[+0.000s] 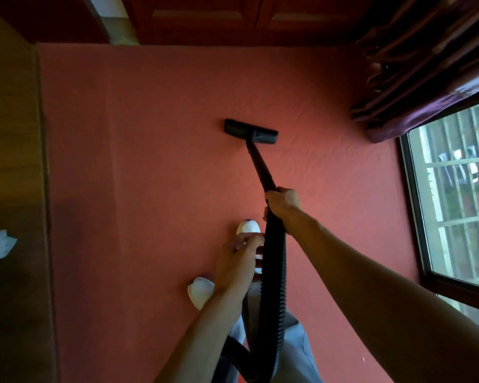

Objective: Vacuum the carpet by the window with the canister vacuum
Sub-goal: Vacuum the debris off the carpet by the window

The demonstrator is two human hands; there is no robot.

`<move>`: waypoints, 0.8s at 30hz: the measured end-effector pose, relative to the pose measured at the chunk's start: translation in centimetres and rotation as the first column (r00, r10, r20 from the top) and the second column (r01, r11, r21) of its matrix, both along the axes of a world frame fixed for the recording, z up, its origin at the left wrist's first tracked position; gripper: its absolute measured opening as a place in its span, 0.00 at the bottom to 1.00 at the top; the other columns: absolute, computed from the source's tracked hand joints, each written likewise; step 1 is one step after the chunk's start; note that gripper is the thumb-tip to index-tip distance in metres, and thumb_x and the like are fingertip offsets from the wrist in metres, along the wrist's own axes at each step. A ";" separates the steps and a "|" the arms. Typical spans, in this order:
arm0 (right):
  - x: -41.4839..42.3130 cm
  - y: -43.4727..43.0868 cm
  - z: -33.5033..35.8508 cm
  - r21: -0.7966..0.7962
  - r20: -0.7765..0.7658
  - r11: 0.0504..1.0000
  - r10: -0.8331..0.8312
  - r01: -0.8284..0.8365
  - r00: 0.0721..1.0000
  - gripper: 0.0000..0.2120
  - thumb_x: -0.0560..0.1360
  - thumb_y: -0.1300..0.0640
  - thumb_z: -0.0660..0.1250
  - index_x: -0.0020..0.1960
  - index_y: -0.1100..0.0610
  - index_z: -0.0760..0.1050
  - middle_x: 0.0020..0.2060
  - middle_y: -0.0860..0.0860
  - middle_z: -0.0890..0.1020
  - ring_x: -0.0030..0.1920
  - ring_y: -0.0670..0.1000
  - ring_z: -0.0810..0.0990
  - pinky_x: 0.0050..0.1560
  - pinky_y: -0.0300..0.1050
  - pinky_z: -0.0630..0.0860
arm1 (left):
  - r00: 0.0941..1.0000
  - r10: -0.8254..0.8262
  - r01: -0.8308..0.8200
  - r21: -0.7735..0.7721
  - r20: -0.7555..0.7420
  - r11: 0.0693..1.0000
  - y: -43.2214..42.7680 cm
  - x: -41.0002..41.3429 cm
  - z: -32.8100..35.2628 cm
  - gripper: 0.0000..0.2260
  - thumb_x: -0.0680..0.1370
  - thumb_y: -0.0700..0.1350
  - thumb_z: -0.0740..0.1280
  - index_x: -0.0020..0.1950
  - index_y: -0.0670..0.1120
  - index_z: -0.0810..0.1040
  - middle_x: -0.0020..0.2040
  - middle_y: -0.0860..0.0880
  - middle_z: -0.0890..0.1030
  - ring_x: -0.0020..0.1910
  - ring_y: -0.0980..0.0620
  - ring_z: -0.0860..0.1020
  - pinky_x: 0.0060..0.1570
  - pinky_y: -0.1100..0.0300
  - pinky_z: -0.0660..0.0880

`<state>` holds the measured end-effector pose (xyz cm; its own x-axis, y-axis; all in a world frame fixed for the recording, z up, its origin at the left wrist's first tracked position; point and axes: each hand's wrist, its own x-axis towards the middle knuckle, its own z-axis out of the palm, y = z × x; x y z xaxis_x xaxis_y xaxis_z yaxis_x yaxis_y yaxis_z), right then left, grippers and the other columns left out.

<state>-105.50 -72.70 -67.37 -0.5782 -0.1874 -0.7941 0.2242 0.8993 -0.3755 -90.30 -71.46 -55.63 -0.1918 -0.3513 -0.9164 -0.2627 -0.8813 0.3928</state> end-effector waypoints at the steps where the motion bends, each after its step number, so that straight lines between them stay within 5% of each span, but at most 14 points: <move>1: 0.2 -0.6 -0.3 -0.003 0.000 1.000 -0.002 0.002 1.000 0.19 0.66 0.54 0.62 0.54 0.57 0.80 0.41 0.61 0.85 0.43 0.63 0.85 0.46 0.59 0.83 | 1.000 0.004 -0.004 0.008 0.008 1.000 -0.3 0.0 -0.4 0.10 0.75 0.45 0.69 0.50 0.39 0.83 0.41 0.41 0.85 0.36 0.46 0.81 0.35 0.58 0.75; 6: -0.2 -6.0 1.0 -0.101 -0.006 0.987 -0.127 0.125 0.992 0.13 0.76 0.61 0.61 0.58 0.62 0.77 0.39 0.61 0.84 0.33 0.58 0.84 0.39 0.54 0.84 | 0.984 0.144 -0.134 0.094 -0.104 0.986 -3.3 -0.7 -0.9 0.12 0.76 0.50 0.70 0.56 0.46 0.83 0.41 0.41 0.79 0.34 0.45 0.77 0.33 0.56 0.78; 11: -2.5 -8.4 3.2 -0.092 -0.061 0.971 -0.229 0.223 0.972 0.16 0.79 0.59 0.60 0.63 0.65 0.74 0.52 0.57 0.82 0.49 0.57 0.82 0.43 0.44 0.77 | 0.978 0.091 -0.092 0.005 -0.186 0.996 -6.3 -1.4 0.0 0.13 0.77 0.49 0.69 0.57 0.42 0.83 0.41 0.39 0.79 0.35 0.45 0.77 0.38 0.54 0.76; 14: -3.6 -5.7 4.8 -0.054 -0.134 0.966 -0.258 0.252 0.957 0.15 0.76 0.58 0.61 0.59 0.64 0.76 0.53 0.58 0.83 0.50 0.59 0.83 0.49 0.49 0.81 | 0.983 -0.040 0.038 -0.014 -0.181 0.999 -5.6 -1.8 1.5 0.11 0.76 0.49 0.69 0.54 0.45 0.85 0.41 0.40 0.80 0.30 0.46 0.77 0.31 0.58 0.75; 17: -3.8 -1.6 5.6 -0.038 -0.144 0.949 -0.315 0.313 0.938 0.13 0.71 0.58 0.61 0.49 0.62 0.80 0.45 0.60 0.85 0.45 0.61 0.84 0.49 0.56 0.82 | 0.978 -0.102 0.107 0.022 -0.181 0.994 -3.6 -1.9 2.6 0.11 0.74 0.50 0.70 0.51 0.47 0.86 0.44 0.39 0.82 0.34 0.44 0.77 0.32 0.58 0.77; 21: -4.4 4.2 6.8 0.002 -0.118 0.904 -0.423 0.427 0.898 0.09 0.73 0.59 0.61 0.42 0.61 0.79 0.31 0.57 0.81 0.28 0.56 0.80 0.31 0.45 0.76 | 0.959 -0.224 0.240 0.079 -0.175 0.967 -1.0 -2.5 3.4 0.13 0.69 0.53 0.70 0.49 0.50 0.87 0.39 0.46 0.82 0.30 0.49 0.76 0.34 0.60 0.74; 24: -5.2 7.5 6.3 0.034 -0.130 0.892 -0.444 0.451 0.887 0.09 0.73 0.60 0.60 0.44 0.61 0.79 0.31 0.57 0.81 0.27 0.55 0.80 0.32 0.44 0.76 | 0.942 -0.278 0.302 0.113 -0.189 0.947 0.9 -3.6 3.3 0.16 0.65 0.55 0.71 0.48 0.50 0.87 0.36 0.49 0.80 0.30 0.49 0.75 0.46 0.43 0.78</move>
